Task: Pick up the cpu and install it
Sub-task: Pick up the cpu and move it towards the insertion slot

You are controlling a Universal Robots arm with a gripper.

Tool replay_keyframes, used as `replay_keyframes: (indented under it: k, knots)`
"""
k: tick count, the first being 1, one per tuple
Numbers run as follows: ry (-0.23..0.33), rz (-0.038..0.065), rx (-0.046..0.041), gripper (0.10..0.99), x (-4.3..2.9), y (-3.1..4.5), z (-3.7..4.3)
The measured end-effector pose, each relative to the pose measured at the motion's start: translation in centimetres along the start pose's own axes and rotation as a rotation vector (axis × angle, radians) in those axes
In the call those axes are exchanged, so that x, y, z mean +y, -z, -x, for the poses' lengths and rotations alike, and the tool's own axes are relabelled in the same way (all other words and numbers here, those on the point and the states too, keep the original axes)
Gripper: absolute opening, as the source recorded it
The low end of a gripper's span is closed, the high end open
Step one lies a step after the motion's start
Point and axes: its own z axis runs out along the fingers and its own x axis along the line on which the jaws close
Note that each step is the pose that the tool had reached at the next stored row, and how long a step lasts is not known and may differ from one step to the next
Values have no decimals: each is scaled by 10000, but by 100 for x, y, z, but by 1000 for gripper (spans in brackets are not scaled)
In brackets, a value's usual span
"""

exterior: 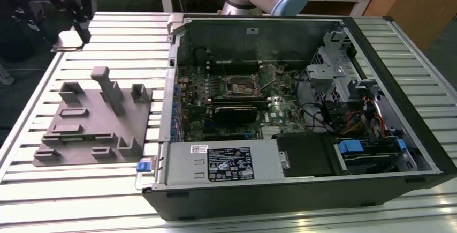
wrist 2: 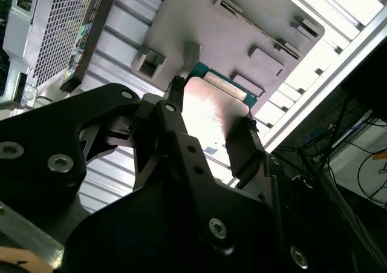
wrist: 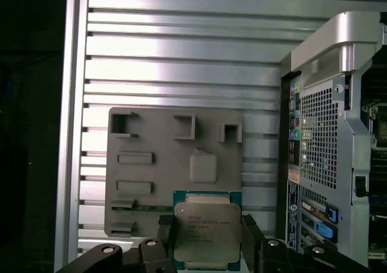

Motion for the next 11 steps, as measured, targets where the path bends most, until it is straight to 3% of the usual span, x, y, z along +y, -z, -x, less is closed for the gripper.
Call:
replay_keyframes:
  k: [11]
  knots:
    - [0,-1,1,533,-2,0,94]
